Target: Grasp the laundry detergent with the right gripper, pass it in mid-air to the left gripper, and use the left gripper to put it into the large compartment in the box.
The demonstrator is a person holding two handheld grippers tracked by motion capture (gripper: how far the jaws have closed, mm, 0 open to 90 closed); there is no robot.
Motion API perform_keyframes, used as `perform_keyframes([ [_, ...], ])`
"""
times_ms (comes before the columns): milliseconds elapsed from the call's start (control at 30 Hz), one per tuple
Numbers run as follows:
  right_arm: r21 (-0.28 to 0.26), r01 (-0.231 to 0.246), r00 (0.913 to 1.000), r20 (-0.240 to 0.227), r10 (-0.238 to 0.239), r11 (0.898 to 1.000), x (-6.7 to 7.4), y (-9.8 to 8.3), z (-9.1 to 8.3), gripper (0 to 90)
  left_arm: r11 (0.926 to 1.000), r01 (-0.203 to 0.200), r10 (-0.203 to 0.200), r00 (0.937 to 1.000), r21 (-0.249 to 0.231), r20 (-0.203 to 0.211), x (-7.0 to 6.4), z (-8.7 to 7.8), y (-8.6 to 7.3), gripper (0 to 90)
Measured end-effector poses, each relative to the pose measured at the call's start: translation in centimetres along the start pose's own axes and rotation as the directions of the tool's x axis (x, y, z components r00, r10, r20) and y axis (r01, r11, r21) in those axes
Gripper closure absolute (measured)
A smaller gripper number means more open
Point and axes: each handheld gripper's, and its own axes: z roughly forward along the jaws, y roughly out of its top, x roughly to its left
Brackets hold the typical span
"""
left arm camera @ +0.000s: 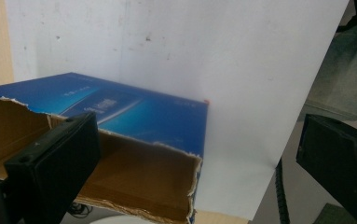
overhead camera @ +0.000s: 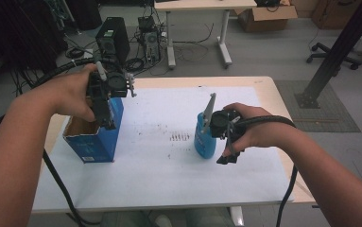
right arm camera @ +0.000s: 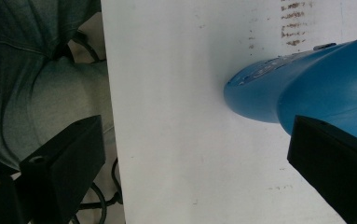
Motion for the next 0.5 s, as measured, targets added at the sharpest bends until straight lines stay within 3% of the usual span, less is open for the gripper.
perform_keyframes([
  [233, 0.004, 0.002, 1.0, 0.002, -0.002, 1.0, -0.11, 0.07, -0.01, 4.4, 0.9995, -0.03, 0.03, 0.9996, -0.006, -0.003, -0.47, -0.15, 0.53, 0.2],
  [500, -0.001, 0.001, 1.0, 0.01, -0.001, 1.0, -0.16, 0.09, 0.0, 4.4, 0.9996, -0.025, 0.025, 0.9997, -0.009, 0.006, -0.76, 0.56, 0.63, 0.2],
])
